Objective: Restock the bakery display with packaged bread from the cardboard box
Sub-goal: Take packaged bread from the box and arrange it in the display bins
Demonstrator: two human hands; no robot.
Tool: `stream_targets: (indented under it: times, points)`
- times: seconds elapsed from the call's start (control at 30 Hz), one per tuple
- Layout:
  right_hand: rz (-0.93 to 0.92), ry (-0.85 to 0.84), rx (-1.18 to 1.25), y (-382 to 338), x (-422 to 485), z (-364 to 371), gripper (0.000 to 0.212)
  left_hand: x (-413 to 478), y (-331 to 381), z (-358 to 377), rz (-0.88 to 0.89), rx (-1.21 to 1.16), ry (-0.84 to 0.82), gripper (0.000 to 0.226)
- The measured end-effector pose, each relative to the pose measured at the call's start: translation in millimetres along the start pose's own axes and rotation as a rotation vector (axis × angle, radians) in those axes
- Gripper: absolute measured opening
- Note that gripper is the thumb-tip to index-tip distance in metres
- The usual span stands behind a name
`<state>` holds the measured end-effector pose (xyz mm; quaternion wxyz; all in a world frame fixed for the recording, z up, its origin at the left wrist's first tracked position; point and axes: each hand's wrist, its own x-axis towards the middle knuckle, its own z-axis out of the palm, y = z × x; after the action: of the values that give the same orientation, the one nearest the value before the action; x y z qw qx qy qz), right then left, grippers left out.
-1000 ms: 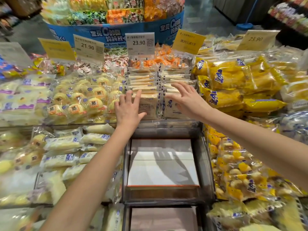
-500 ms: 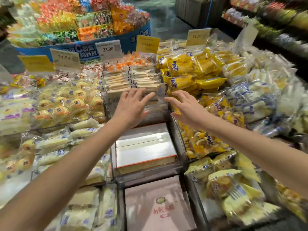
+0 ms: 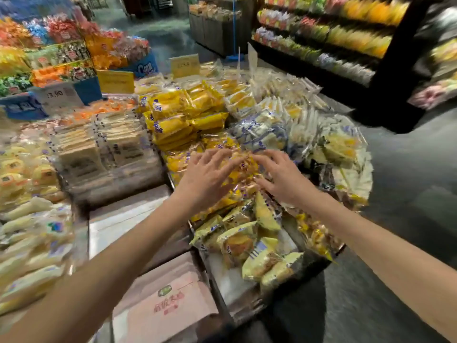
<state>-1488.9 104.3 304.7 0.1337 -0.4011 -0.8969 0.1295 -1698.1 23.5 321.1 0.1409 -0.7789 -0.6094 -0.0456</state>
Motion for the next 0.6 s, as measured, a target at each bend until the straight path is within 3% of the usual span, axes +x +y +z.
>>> stream_targets:
  times: [0.1, 0.43, 0.6]
  points:
    - [0.101, 0.032, 0.083, 36.6, -33.9, -15.6, 0.058, 25.2, 50.5, -1.8, -0.041, -0.083, -0.016, 0.060]
    - [0.488, 0.217, 0.203, 215.5, -190.8, -96.1, 0.053, 167.1, 281.1, 0.5, 0.100, -0.337, 0.063, 0.059]
    - [0.727, 0.402, 0.289, 279.9, -262.9, -123.5, 0.051, 213.2, 380.6, 9.5, 0.200, -0.519, 0.114, 0.057]
